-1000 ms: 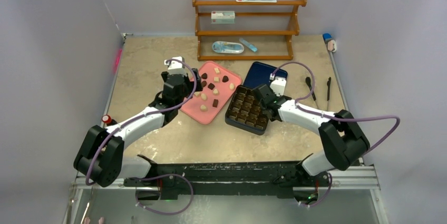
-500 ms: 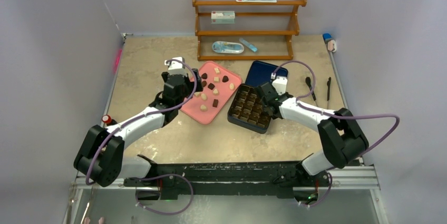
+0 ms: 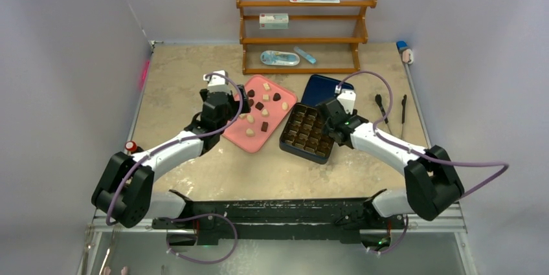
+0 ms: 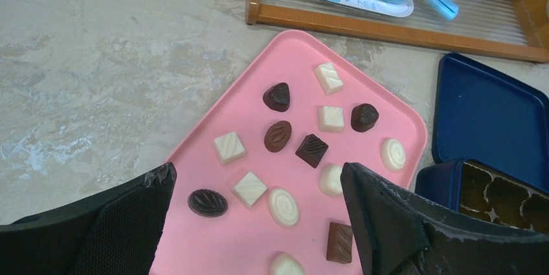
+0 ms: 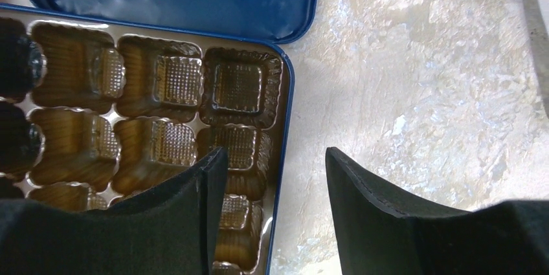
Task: Pack the chocolate
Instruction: Move the packing box to the center of the board, then move the clamp to the center of the board.
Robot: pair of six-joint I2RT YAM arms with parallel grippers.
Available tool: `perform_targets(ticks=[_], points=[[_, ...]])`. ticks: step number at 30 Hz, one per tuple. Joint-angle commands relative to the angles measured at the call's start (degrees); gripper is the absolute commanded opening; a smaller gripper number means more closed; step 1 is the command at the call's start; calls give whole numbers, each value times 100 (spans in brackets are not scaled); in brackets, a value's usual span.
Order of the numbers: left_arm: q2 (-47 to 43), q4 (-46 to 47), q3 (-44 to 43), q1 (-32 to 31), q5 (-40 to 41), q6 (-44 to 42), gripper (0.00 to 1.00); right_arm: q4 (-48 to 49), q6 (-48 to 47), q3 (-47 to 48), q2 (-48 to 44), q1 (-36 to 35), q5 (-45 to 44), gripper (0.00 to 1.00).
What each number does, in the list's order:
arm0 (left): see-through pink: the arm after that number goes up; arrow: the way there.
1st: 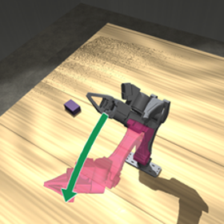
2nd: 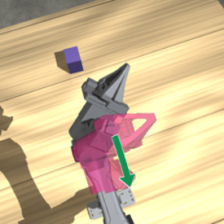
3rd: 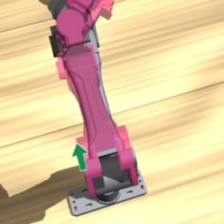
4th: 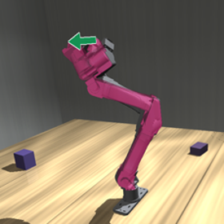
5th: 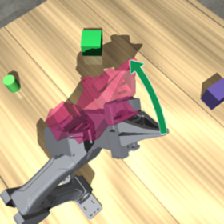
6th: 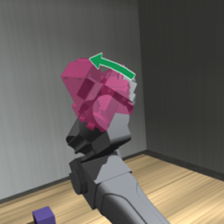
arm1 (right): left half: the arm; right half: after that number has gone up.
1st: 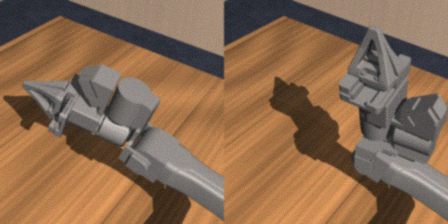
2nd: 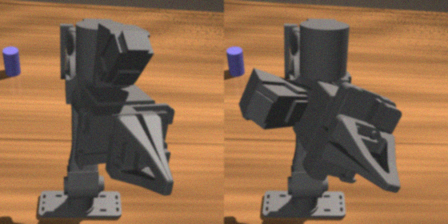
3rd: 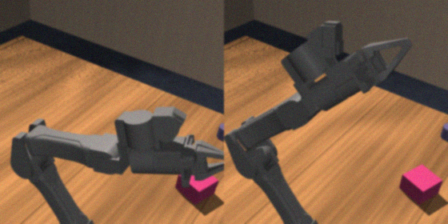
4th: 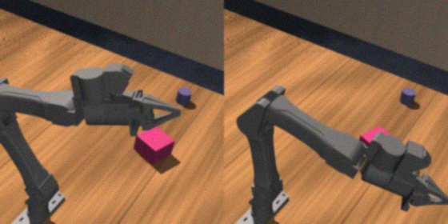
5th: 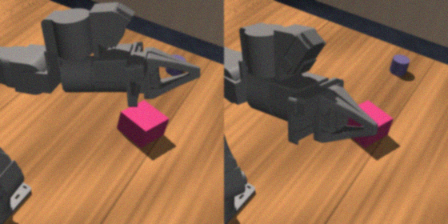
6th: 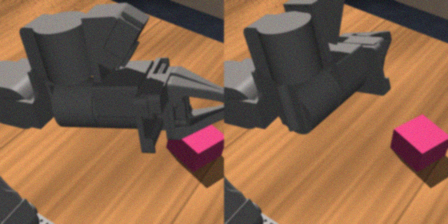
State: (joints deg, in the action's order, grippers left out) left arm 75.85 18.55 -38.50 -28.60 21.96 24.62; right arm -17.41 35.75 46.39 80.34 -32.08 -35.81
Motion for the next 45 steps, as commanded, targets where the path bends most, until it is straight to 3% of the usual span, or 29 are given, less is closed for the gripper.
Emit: perform_targets(ticks=[1, 8, 17, 26, 34, 39, 45], points=[[32, 127, -38, -43, 122, 166, 98, -233, -124, 209, -422, 17, -40, 60], [361, -165, -350, -49, 143, 291, 98, -510, -228, 466, -634, 129, -551, 64], [881, -452, -750, -44, 107, 465, 98, -685, -459, 784, -524, 1492, -233, 66], [1232, -1078, -1180, 43, 613, 672, 98, -726, -710, 986, -281, 2280, -50, 66], [1683, -1368, -1589, 417, 551, 1038, 98, -762, -737, 1330, 399, 2966, 123, 67], [2111, -1367, -1922, 582, 377, 1164, 98, -799, -928, 1584, 762, 3191, -67, 80], [2464, -1300, -2183, 712, 160, 1302, 97, -757, -1161, 1716, 971, 3541, -7, 88]])
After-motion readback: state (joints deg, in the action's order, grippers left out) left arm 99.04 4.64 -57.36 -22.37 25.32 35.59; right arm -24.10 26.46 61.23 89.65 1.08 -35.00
